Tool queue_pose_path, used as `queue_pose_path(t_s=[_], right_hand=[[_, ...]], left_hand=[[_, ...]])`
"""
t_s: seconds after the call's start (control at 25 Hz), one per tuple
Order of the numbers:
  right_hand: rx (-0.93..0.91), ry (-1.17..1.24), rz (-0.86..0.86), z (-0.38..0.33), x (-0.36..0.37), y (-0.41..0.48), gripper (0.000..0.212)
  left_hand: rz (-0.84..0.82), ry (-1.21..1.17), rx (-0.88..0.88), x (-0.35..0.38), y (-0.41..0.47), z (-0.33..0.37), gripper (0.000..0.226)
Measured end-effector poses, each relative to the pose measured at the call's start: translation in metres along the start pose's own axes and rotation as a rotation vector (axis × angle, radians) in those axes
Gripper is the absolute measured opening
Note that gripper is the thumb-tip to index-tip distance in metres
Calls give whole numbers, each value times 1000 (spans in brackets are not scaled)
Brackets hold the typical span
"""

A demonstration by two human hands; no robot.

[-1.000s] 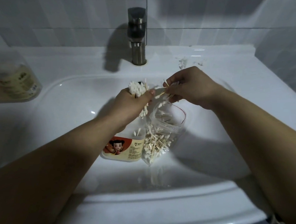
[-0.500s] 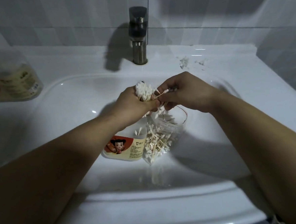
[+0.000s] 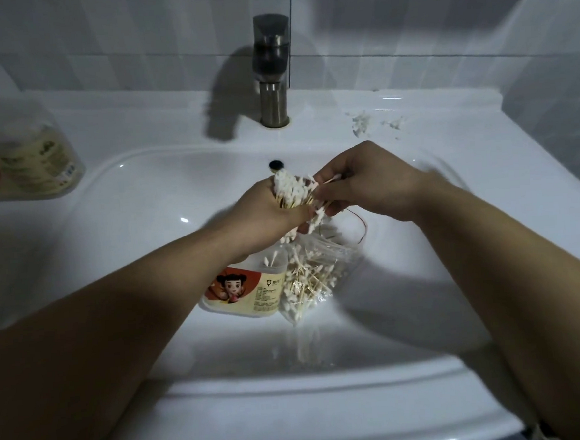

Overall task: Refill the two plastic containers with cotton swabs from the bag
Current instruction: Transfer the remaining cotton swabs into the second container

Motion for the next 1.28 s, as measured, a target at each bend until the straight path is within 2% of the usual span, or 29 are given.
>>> queue_pose_path(t_s=[0.04,0.16,0.4,0.52,0.64,0.76,0.92,1.04,1.2,1.28], right_hand=[[-2,-25,-11,0,2,0,8],[5,5,-8,1,0,0,10],[5,273,115,3,-16,2,10],[32,240,152,5,-23,1,10],[49,174,165,11,-23,3,9],[32,164,192,10,-19,4,11],[-6,198,145,3,1,5,18],[-12,248,157,3,8,8,27],[27,388,211,6,-3,7,11],[53,491,237,9,-8,7,10]], left_hand=[[-8,23,-1,1,-1,1,5],[10,46,-11,-1,-1,3,15],[50,31,-62,-5,-4,3,24],[92,37,-83,-10,-2,-2,34],[115,16,-83,-14,1,-6,23],[108,-112,-87,-13,4,-10,20],[1,-334,-88,0,3,-4,21],[-37,-321,-70,4,1,-1,13],[-19,-341,-76,0,4,-5,7],[-12,-342,-85,-1,4,-7,7]])
Point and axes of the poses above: each hand's wrist, its own y-axis towards the middle knuckle, its own x-axis out of the palm, z = x × y, the point moved 8 cm from there along y, towards the middle knuckle, and after that the axes turned 2 degrees about -x, right-handed, at the moved point
